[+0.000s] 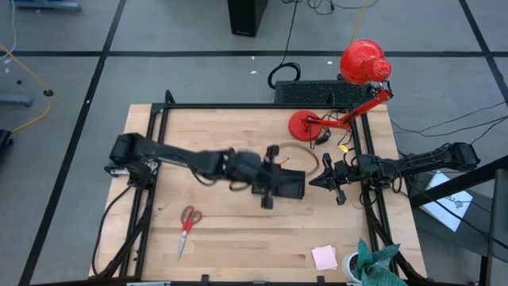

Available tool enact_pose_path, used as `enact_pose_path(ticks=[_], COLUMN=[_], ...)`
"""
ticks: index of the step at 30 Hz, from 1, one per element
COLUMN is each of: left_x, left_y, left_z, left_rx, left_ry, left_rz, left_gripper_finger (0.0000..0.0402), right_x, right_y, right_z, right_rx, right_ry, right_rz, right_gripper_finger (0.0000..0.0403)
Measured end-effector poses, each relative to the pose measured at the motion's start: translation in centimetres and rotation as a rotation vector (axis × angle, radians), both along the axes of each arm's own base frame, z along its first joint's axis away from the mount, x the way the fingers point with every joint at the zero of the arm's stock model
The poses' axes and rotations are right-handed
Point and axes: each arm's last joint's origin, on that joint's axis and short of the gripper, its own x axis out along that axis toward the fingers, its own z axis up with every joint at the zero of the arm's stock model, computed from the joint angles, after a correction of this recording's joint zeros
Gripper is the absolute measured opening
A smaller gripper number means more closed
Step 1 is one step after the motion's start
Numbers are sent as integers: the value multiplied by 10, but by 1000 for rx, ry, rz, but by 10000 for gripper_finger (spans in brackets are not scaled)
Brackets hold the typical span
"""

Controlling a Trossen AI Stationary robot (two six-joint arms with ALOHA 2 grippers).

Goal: Pick and place office supplies into organizer
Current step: Put the black pen into the desk organizer

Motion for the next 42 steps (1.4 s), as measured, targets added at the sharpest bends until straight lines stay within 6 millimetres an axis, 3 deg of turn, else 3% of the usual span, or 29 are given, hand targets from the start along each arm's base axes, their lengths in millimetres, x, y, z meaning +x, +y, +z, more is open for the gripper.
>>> enact_pose_path(ticks=[3, 9, 14, 23, 30, 42], left_x=[-1, -1, -5, -36, -42, -44], left_y=[23, 64, 82, 84, 84, 87], left_z=[11, 5, -39, -102, -125, -134], left_rx=[-39, -64, -128, -197, -230, -161], left_ry=[-40, -23, -70, -222, -153, -58], left_rz=[-88, -63, -84, -118, -71, -20], left_gripper_finger=[36, 38, 39, 39, 39, 27], right_x=[0, 0, -1, -1, -1, -1], right_y=[0, 1, 3, 3, 3, 3], right_z=[0, -2, -4, -4, -4, 0], right_rx=[1, 11, 17, 17, 6, 7], right_ry=[2, 19, 48, 47, 40, 3], right_rz=[0, 23, 118, 125, 125, 125], right_gripper_finger=[0, 0, 0, 0, 0, 0])
